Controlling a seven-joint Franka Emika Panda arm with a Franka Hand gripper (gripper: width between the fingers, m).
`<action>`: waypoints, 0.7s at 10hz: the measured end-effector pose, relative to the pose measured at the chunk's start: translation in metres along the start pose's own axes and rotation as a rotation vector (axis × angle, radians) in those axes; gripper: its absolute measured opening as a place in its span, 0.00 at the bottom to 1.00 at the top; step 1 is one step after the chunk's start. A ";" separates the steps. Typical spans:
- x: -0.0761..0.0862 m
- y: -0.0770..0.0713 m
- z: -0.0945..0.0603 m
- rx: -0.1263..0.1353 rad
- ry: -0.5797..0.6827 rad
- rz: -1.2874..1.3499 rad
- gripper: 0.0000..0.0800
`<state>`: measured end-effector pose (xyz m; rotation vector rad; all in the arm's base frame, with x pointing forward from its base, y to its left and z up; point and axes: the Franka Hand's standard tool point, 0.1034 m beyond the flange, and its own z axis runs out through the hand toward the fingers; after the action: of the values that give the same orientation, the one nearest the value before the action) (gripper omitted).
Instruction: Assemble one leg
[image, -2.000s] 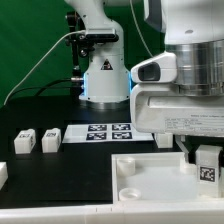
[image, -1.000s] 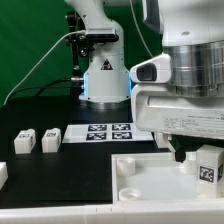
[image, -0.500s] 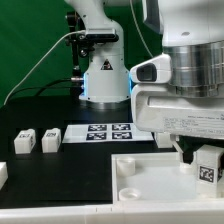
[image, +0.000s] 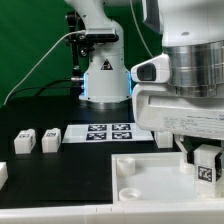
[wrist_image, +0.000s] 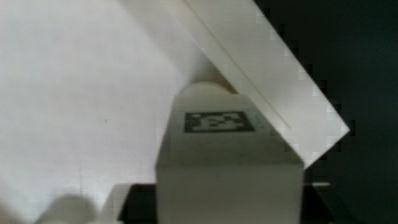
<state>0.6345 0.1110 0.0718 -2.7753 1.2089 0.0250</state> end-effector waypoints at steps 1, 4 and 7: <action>0.000 0.001 0.000 0.004 0.000 0.182 0.36; -0.001 0.004 0.001 0.054 -0.040 0.654 0.37; -0.004 0.002 0.001 0.060 -0.052 1.020 0.37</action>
Offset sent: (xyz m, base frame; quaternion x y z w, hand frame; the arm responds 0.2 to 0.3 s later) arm -0.0026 -0.0014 -0.0079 0.0633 -0.0288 0.3818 0.9216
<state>0.6303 0.1127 0.0714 -1.7977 2.3694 0.1386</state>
